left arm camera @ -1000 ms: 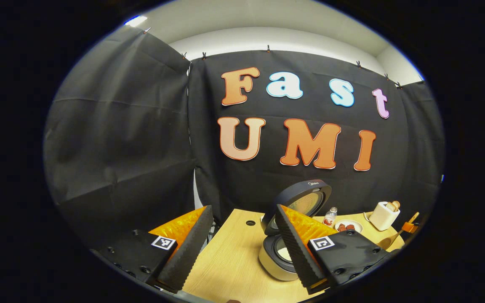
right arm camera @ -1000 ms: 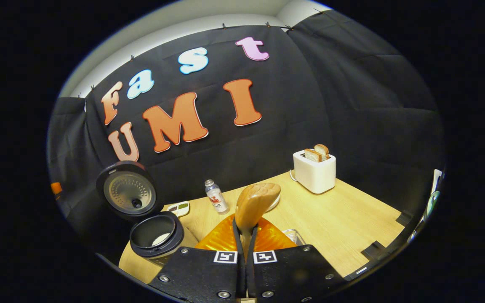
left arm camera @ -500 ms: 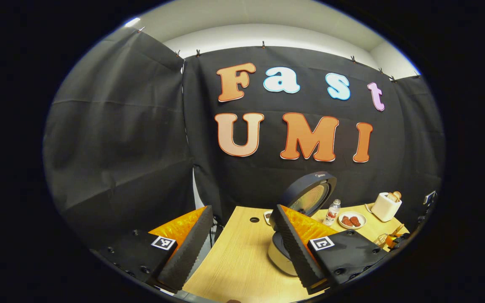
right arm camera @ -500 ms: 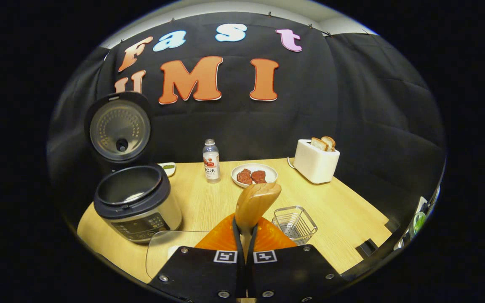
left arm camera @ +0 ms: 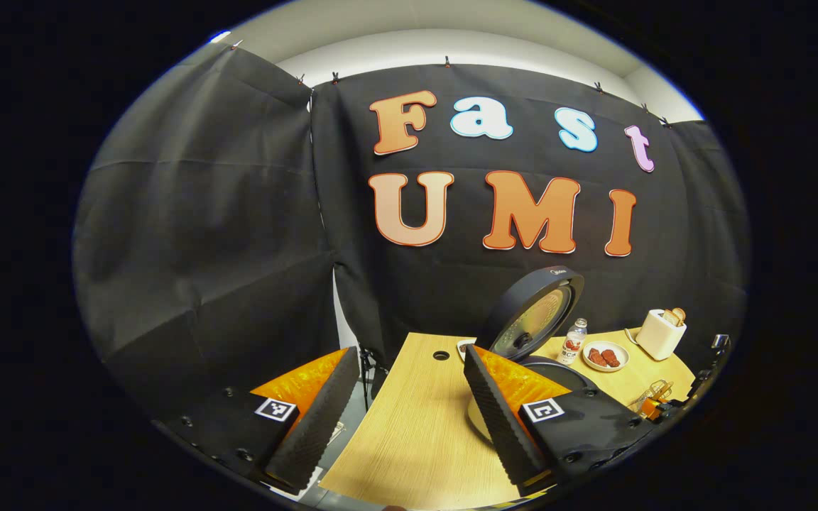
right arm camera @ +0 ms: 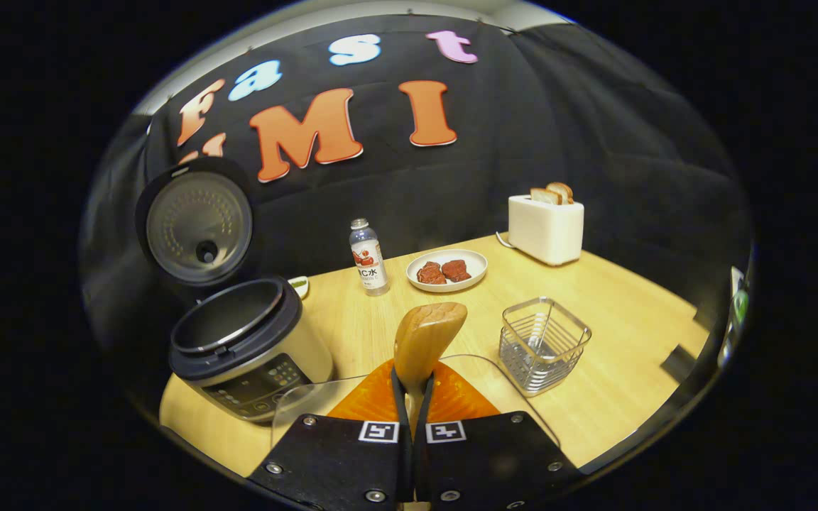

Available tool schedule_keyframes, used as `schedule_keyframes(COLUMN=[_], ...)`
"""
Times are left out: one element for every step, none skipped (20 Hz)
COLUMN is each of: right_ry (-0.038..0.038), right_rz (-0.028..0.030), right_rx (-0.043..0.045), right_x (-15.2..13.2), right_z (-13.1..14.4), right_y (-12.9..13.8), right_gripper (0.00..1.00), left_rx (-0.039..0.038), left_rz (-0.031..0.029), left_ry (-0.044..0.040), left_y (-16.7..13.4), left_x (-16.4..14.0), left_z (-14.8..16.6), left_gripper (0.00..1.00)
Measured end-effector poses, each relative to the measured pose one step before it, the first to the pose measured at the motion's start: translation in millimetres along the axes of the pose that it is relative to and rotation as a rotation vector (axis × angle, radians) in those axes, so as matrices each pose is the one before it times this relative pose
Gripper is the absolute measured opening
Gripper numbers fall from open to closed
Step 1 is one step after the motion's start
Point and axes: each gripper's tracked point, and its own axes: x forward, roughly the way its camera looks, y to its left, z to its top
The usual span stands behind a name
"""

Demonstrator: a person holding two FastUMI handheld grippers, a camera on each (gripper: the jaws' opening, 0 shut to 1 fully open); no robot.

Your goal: Close the left gripper, press the button to open the rice cooker; take a wooden spoon from the chopstick holder with the right hand, scoop a spoonful of rice and pour it into the rice cooker, then put the wooden spoon back into the chopstick holder.

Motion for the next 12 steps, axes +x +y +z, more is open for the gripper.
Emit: schedule_keyframes(right_ry=[0.00795, 0.01445, 0.00786, 0.01029, 0.00706, 0.01534, 0.01834, 0.01944, 0.01686, 0.01420, 0.01110, 0.01163], right_rz=[0.00981, 0.01187, 0.00805, 0.00578, 0.00572, 0.01407, 0.01700, 0.01606, 0.01141, 0.00441, 0.00131, 0.00099], right_rx=[0.05784, 0.04944, 0.04588, 0.04587, 0.04539, 0.04512, 0.05332, 0.06858, 0.06945, 0.06591, 0.05564, 0.06322], right_x=[2.37, -0.93, 0.27, 0.19, 0.20, -1.08, 0.17, 0.02, 0.03, -1.11, 0.92, -1.13], right_z=[-2.76, -4.59, -3.62, -1.77, -0.49, -3.30, -3.15, -3.06, -2.61, -2.58, -0.63, -0.48], right_y=[1.17, 2.78, 1.12, 0.33, 0.15, 1.50, 1.82, 0.91, -0.20, -2.74, -4.55, -3.58], right_gripper=[0.00, 0.00, 0.00, 0.00, 0.00, 0.00, 0.00, 0.00, 0.00, 0.00, 0.00, 0.00], left_rx=[-0.00035, -0.00117, -0.00357, -0.00384, -0.00407, -0.00178, 0.00000, 0.00054, -0.00077, -0.00133, -0.00096, -0.00065], left_rz=[-0.00077, -0.00161, -0.00248, -0.00438, -0.00515, -0.00414, -0.00119, 0.00061, 0.00061, 0.00051, -0.00030, 0.00126], left_ry=[0.00212, 0.00112, 0.00184, 0.00138, 0.00263, 0.00050, 0.00102, -0.00115, -0.00260, 0.00043, 0.00128, 0.00127], left_y=[-0.10, -0.33, -1.72, -1.61, -2.35, -0.22, -1.43, -0.49, -1.26, -0.11, -1.32, -0.03], left_x=[1.24, -1.00, 1.34, 1.29, 0.74, 0.10, 0.77, 0.61, 0.37, -1.12, 0.40, -0.67], left_z=[-1.04, -0.52, -0.20, -0.72, 0.37, -0.98, -0.11, 0.39, 0.67, -0.67, -0.68, 0.08], left_gripper=[1.00, 1.00, 1.00, 1.00, 0.99, 1.00, 0.99, 1.00, 1.00, 1.00, 1.00, 1.00])
